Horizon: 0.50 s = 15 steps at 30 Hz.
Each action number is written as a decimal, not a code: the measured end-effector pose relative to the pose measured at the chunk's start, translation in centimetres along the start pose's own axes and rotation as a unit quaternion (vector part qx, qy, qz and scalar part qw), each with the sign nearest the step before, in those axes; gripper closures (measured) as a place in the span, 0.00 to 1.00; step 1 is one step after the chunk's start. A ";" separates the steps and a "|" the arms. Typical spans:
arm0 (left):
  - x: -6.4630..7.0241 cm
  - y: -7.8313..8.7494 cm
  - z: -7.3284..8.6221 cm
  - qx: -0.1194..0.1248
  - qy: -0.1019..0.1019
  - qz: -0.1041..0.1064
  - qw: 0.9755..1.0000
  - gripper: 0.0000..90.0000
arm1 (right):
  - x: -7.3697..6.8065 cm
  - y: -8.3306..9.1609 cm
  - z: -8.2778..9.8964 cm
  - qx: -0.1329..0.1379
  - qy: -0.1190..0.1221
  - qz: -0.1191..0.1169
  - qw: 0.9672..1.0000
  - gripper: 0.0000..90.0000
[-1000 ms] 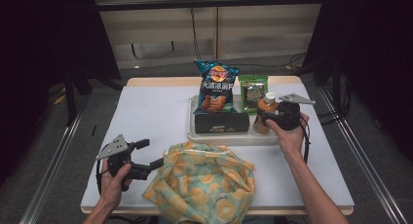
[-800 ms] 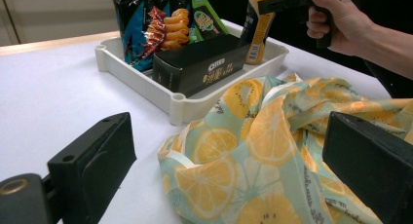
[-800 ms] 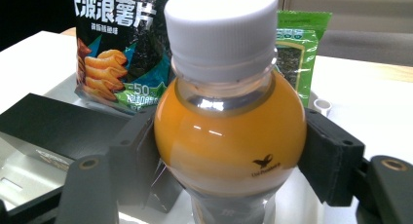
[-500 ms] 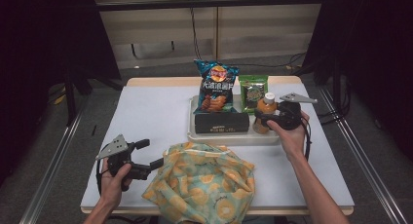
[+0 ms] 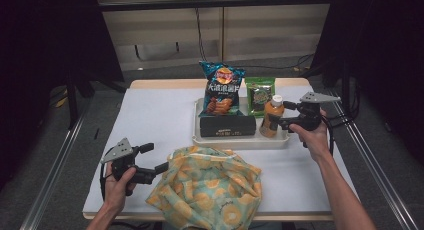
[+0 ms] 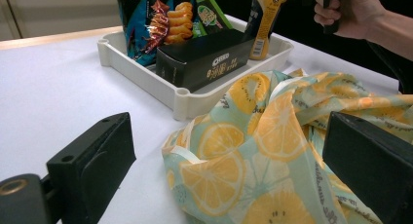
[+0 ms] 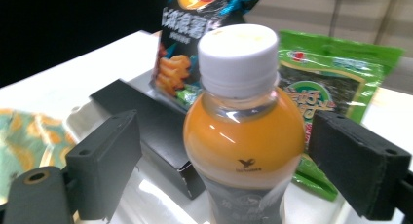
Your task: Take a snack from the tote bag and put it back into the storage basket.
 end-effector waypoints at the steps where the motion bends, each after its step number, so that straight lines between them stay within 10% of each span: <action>1: 0.0 0.0 0.0 0.000 0.000 0.000 1.000 0.05 | 0.0 0.0 -0.1 0.001 0.002 -0.007 1.000 0.15; 15: -0.1 -0.1 0.1 -0.002 -0.001 0.003 1.000 0.05 | 0.5 -1.4 0.5 -0.011 0.035 -0.047 0.998 0.19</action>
Point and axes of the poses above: each handheld gripper's, and its own axes: y roughly backward along the jaws, z roughly out of its underside, x roughly to its right, the point moved 8 cm from there along -y, roughly forward along the jaws, and after that the axes turned 15 degrees about z, right-handed, at the moved point
